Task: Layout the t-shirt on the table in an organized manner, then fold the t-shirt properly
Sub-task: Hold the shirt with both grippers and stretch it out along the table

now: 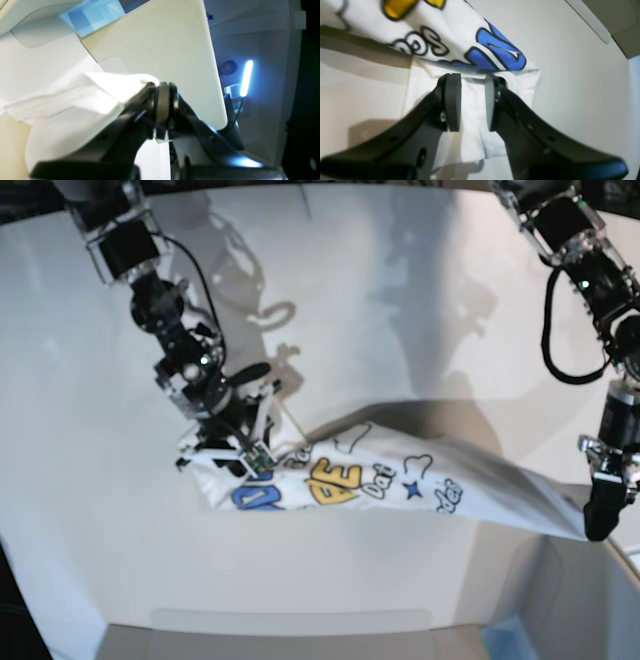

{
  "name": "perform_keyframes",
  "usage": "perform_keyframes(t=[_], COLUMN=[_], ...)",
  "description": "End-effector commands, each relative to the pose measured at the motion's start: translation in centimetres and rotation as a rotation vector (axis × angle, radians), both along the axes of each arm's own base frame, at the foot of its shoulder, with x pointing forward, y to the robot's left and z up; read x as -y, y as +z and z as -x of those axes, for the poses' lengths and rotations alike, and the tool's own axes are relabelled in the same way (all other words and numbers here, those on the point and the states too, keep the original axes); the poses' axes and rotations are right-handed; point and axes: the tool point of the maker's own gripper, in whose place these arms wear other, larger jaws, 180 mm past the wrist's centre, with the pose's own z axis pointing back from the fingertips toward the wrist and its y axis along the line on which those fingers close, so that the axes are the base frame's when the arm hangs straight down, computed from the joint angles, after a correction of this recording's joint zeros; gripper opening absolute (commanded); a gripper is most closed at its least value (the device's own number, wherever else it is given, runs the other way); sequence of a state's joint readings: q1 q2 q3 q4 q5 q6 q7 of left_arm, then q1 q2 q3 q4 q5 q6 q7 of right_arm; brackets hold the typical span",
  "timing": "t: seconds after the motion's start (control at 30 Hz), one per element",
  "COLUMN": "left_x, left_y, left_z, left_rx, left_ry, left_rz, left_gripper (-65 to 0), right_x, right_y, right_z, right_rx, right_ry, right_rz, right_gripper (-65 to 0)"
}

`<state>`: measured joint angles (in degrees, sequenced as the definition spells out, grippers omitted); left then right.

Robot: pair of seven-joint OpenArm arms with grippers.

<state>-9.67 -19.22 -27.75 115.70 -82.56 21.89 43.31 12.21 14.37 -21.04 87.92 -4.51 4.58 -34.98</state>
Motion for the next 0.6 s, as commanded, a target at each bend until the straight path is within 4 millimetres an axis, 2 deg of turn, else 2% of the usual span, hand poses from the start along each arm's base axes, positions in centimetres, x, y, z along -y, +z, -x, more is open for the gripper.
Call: perform_keyframes(t=[0.0, 0.2, 0.33, 0.5, 0.57], left_x=[0.2, -0.3, -0.4, -0.3, -0.3], left_y=[1.2, 1.6, 1.7, 1.7, 1.7], left_z=[0.0, 0.1, 0.1, 0.1, 0.1], left_rx=[0.025, 0.026, 0.028, 0.027, 0.027], left_ry=[-0.019, -0.011, -0.011, -0.013, -0.013], left_rz=[0.020, -0.002, -0.007, -0.007, -0.007], left_gripper=[-65.0, -65.0, -65.0, -65.0, -65.0], right_x=[-0.7, -0.1, 0.8, 0.4, 0.7], right_y=[1.3, 0.1, -0.6, -0.5, -1.3], right_z=[-0.5, -0.5, -2.0, -3.3, -3.5], right_rx=[0.035, 0.004, -0.008, 0.024, 0.002], right_ry=[0.019, 0.005, -0.016, -0.007, -0.013], right_rz=[-0.020, -0.009, 0.012, -0.013, -0.001], right_gripper=[-48.2, -48.2, -48.2, -48.2, -48.2])
